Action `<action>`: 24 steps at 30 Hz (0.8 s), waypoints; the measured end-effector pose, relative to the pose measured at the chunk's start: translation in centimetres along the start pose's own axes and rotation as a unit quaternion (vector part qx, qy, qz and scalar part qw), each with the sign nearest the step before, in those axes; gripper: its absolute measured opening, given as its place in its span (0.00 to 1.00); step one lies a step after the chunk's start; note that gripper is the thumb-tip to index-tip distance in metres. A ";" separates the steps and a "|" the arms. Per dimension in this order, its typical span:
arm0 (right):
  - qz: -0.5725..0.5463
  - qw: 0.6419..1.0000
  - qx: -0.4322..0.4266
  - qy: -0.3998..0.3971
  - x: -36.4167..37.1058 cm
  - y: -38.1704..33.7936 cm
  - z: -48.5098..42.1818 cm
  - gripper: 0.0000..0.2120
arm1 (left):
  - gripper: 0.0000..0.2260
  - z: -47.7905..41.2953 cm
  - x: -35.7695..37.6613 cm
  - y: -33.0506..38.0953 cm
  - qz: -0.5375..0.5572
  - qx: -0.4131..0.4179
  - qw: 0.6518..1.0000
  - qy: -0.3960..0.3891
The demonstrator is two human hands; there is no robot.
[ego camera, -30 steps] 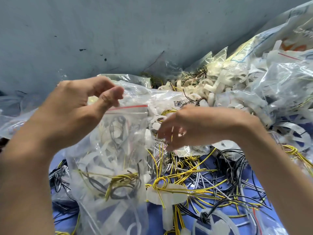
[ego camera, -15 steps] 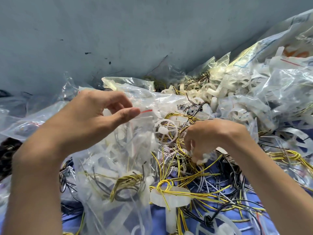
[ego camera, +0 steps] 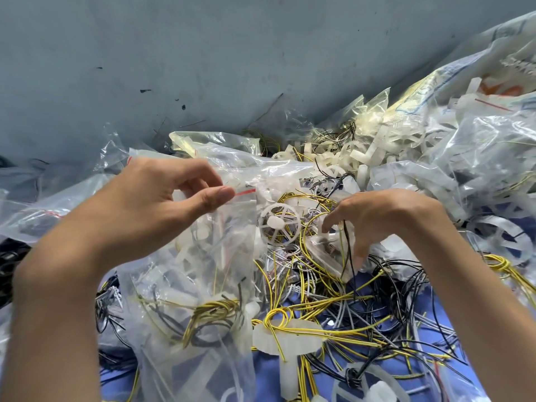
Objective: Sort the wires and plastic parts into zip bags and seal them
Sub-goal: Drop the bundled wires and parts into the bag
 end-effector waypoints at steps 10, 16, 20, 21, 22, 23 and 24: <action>-0.009 0.994 -0.040 0.100 -0.8 -0.7 0.1 0.09 | 0.12 0.1 0.1 0.4 -0.006 -0.001 1.000 -0.007; 0.013 0.998 -0.056 0.023 -0.6 -0.9 1.0 0.28 | 0.12 0.1 0.2 0.5 -0.010 0.001 1.000 -0.011; -0.028 0.994 -0.073 0.079 -0.7 -2.0 0.5 0.21 | 0.12 0.0 0.3 0.6 -0.013 0.000 1.000 -0.012; -0.036 0.992 -0.077 0.091 -0.6 -2.4 0.2 0.16 | 0.12 0.0 0.3 0.6 -0.015 0.000 1.000 -0.014; -0.037 0.991 -0.080 0.096 -0.5 -2.8 -0.1 0.14 | 0.13 0.0 0.3 0.6 -0.015 -0.001 1.000 -0.015; -0.033 0.992 -0.078 0.092 -0.2 -3.1 -0.4 0.15 | 0.13 0.0 0.3 0.6 -0.015 -0.001 1.000 -0.014; -0.026 0.994 -0.073 0.084 0.2 -3.3 -0.6 0.18 | 0.13 0.0 0.3 0.6 -0.013 -0.001 1.000 -0.014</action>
Point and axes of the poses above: each hand's wrist, its own z-axis away from the middle knuckle, its own x-axis out of the palm, y = z × x, the point moved 3 cm from there along -z, towards the middle knuckle, and after that the axes turned 1 degree about y, right-handed, at the moved point
